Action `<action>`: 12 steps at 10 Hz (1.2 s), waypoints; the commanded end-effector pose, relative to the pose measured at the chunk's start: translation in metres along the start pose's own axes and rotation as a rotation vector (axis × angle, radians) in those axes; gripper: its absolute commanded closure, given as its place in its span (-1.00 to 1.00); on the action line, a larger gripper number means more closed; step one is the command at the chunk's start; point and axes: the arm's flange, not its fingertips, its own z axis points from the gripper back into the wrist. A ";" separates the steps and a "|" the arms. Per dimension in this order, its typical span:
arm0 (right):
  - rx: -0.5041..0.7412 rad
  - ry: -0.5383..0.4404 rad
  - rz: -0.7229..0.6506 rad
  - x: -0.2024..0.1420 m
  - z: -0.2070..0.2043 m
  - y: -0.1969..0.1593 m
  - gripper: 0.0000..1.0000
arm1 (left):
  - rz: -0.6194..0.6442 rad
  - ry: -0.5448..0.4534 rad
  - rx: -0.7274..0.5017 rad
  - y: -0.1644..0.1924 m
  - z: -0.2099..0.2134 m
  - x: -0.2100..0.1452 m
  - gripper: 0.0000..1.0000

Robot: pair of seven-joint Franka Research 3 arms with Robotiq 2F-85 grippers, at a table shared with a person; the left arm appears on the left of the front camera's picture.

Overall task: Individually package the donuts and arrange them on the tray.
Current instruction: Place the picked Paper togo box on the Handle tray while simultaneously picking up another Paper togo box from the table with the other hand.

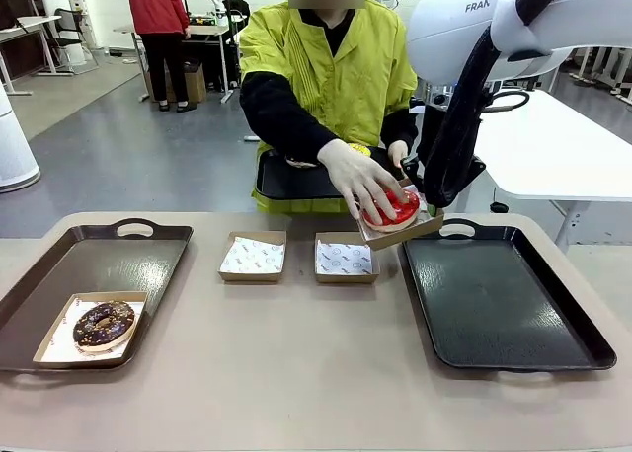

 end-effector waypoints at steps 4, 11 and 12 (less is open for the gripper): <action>0.006 0.001 -0.012 -0.001 0.002 -0.001 1.00 | 0.006 -0.005 -0.019 -0.002 0.001 -0.001 -0.66; 0.000 0.000 0.000 0.000 0.000 0.000 0.96 | 0.000 0.000 0.000 0.000 0.000 0.000 -0.67; 0.028 0.017 0.018 -0.007 -0.001 -0.016 0.96 | -0.001 0.005 0.003 -0.010 -0.006 0.003 -0.67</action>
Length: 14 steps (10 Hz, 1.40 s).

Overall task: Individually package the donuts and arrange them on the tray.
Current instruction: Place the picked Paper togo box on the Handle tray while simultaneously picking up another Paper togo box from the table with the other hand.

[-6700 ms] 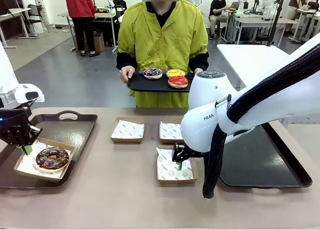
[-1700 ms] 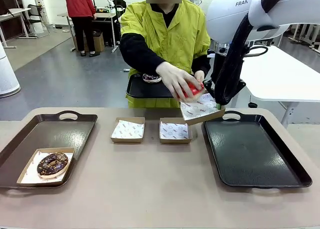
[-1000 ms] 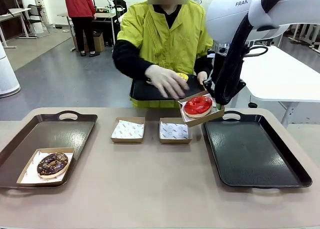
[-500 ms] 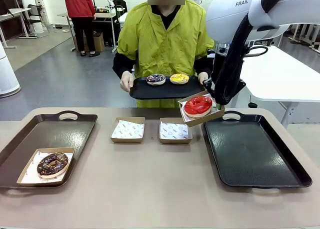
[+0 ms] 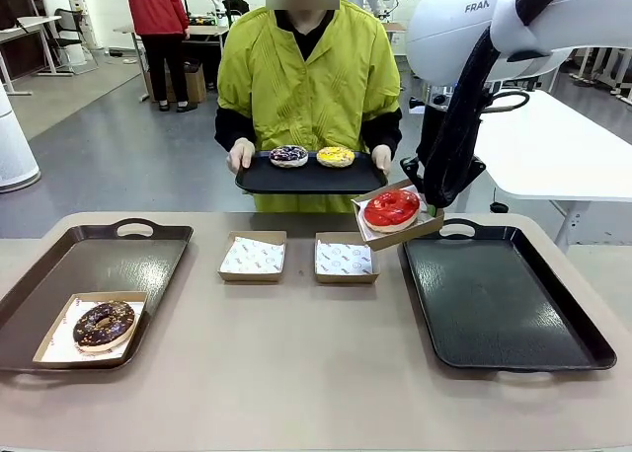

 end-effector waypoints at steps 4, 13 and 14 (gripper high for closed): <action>0.044 0.073 -0.021 -0.065 -0.005 -0.085 0.96 | -0.113 0.044 0.167 -0.098 -0.054 0.021 -0.67; -0.011 0.004 -0.094 -0.082 -0.092 -0.139 0.96 | -0.257 0.185 0.690 -0.195 -0.250 0.058 -0.67; 0.024 0.005 -0.099 -0.080 -0.098 -0.140 0.96 | -0.260 0.182 0.736 -0.189 -0.267 0.062 -0.67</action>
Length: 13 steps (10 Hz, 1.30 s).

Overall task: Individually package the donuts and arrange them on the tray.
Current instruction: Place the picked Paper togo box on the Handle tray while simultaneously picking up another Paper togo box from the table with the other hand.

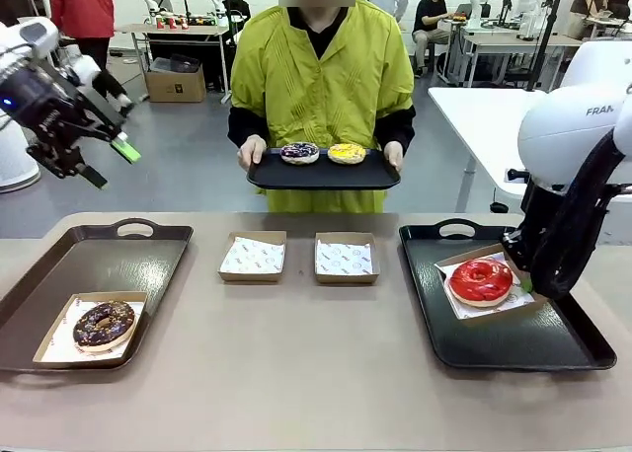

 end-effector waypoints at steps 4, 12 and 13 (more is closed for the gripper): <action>0.003 0.005 -0.005 0.004 -0.007 -0.001 0.96 | 0.031 0.002 0.274 -0.011 -0.083 0.039 -0.67; 0.003 0.005 -0.005 0.004 -0.007 -0.001 0.96 | 0.001 0.021 0.279 -0.009 -0.108 0.042 -0.67; 0.003 0.005 -0.005 0.004 -0.007 -0.001 0.96 | 0.001 0.021 0.279 -0.009 -0.108 0.042 -0.67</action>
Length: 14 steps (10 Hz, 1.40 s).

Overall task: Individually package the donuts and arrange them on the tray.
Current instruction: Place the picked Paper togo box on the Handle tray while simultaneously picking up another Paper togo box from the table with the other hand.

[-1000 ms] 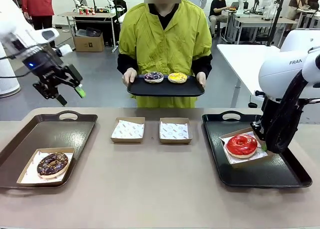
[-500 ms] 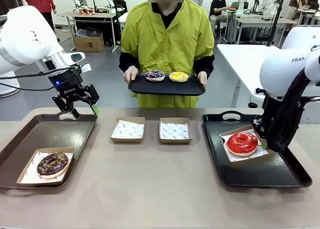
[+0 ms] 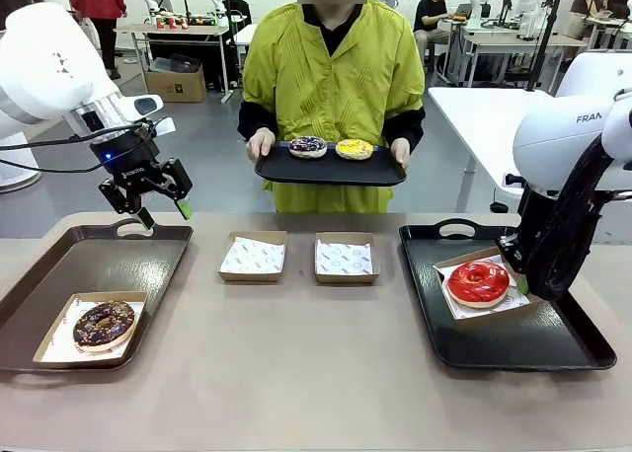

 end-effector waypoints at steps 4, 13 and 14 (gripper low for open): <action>-0.002 0.002 0.000 -0.002 0.001 0.000 0.96 | 0.048 -0.001 0.098 -0.028 -0.006 0.022 -0.67; -0.002 0.002 0.000 -0.002 0.001 0.000 0.96 | 0.036 0.057 0.261 -0.083 -0.055 0.070 -0.67; -0.002 0.002 0.000 -0.002 0.001 0.000 0.96 | 0.036 0.057 0.261 -0.083 -0.055 0.070 -0.67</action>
